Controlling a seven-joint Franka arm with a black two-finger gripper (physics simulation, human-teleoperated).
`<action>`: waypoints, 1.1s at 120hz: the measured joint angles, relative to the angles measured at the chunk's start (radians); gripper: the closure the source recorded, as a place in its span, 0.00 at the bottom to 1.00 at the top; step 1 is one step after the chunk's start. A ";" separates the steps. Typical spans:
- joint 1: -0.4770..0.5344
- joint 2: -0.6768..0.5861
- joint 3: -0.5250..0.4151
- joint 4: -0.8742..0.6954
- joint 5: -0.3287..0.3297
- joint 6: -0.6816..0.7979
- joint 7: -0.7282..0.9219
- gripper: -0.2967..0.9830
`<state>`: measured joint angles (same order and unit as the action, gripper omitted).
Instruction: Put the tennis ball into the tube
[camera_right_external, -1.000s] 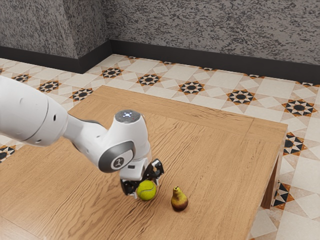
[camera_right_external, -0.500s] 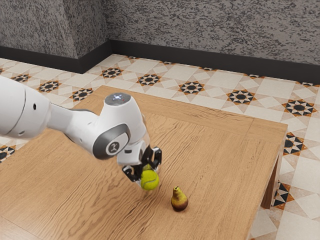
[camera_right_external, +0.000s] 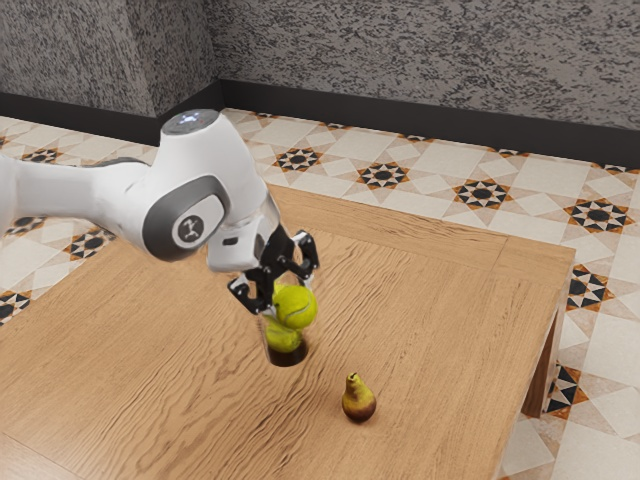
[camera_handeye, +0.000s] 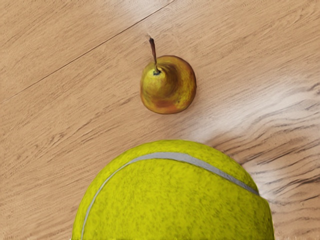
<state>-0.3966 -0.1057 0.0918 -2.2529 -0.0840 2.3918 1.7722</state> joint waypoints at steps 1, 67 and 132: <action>0.001 -0.007 0.000 0.001 0.000 -0.003 0.000 0.58; 0.006 -0.068 0.119 0.205 -0.016 -0.187 -0.020 0.53; 0.046 0.026 0.157 0.278 -0.016 -0.257 -0.048 0.52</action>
<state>-0.3508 -0.0799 0.2484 -1.9747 -0.1001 2.1346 1.7241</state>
